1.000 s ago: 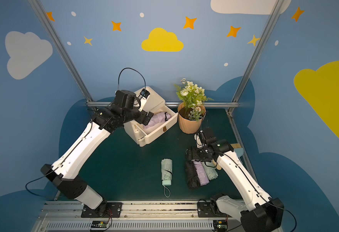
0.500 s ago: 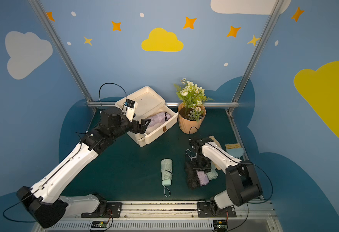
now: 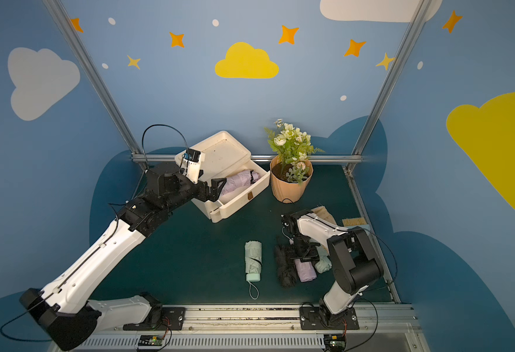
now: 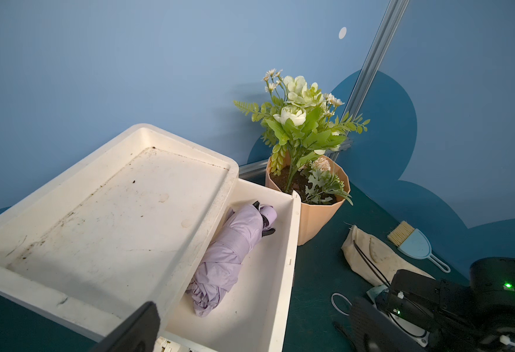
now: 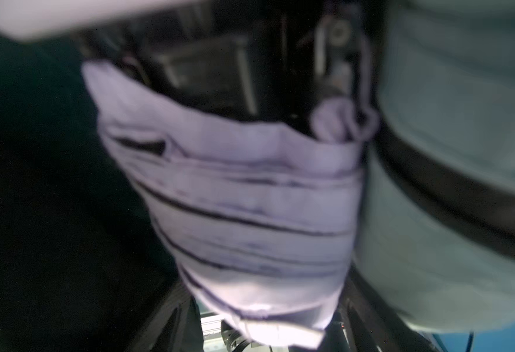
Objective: Place the umbrella in the drawer by color
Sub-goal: Pick up the umbrella from the center of the board.
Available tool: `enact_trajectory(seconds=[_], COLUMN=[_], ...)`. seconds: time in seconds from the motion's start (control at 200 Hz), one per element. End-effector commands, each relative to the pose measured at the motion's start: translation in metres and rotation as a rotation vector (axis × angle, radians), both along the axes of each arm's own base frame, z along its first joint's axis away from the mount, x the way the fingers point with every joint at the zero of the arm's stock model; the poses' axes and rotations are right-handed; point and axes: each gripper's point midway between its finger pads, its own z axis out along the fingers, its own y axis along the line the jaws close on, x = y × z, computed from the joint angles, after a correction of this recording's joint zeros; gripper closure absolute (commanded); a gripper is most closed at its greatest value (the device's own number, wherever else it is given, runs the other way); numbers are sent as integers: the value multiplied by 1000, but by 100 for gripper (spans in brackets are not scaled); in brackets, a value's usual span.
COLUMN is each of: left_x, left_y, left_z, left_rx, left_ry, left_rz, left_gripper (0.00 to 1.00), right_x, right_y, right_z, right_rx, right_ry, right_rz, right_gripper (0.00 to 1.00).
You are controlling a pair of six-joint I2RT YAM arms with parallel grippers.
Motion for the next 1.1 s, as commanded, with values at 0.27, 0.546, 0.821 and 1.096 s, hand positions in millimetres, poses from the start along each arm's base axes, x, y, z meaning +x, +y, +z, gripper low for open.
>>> enact_trajectory(seconds=[0.27, 0.546, 0.821, 1.096], left_x=[-5, -10, -21, -46], left_y=[11, 1, -27, -91], left_z=[-1, -1, -2, -4], left_rx=[0, -50, -215, -350], left_ry=[-5, 33, 107, 144], left_rz=[32, -21, -164, -479], left_gripper=[0, 0, 0, 0], right_x=[15, 35, 70, 74], right_y=[24, 28, 86, 133], right_z=[-16, 37, 168, 262], right_rx=[106, 265, 754, 1119], right_ry=[-31, -233, -690, -1056], right_rz=[15, -9, 64, 263], right_gripper=[55, 60, 60, 60])
